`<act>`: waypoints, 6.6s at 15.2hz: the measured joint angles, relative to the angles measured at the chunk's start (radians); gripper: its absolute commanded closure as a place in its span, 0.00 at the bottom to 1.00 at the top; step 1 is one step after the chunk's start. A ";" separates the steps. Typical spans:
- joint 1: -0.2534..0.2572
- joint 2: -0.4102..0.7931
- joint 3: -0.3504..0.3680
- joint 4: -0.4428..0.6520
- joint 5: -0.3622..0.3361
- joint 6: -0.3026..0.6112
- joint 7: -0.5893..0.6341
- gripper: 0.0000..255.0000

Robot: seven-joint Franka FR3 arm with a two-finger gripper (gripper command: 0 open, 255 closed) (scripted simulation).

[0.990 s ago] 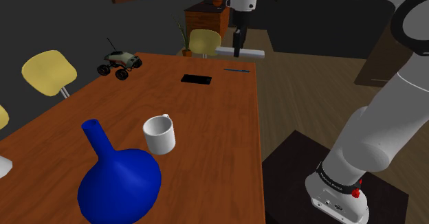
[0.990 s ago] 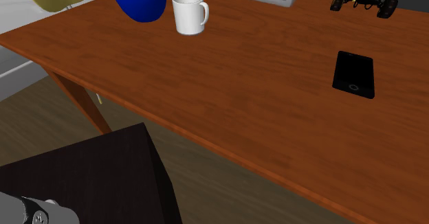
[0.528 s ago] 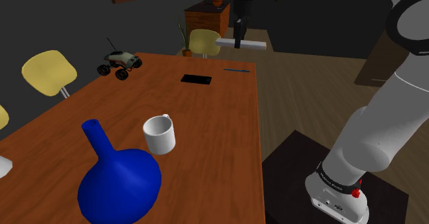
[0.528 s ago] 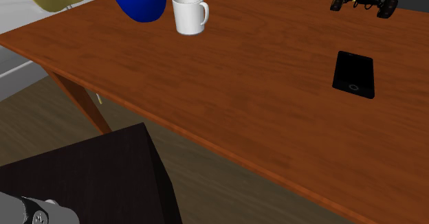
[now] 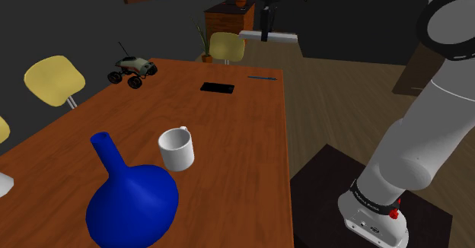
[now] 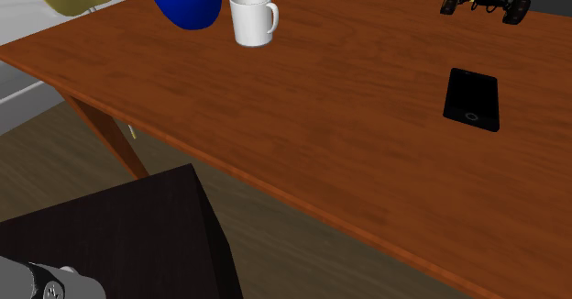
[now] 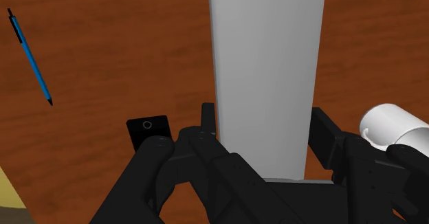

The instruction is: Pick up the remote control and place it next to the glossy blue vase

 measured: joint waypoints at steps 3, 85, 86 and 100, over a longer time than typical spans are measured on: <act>-0.001 0.023 -0.001 0.069 0.002 -0.046 -0.001 1.00; 0.546 0.171 0.846 -0.083 -0.087 0.244 1.390 1.00; 0.542 0.164 0.845 -0.103 -0.082 0.258 1.386 1.00; 0.531 0.154 0.839 -0.303 -0.076 0.451 1.381 1.00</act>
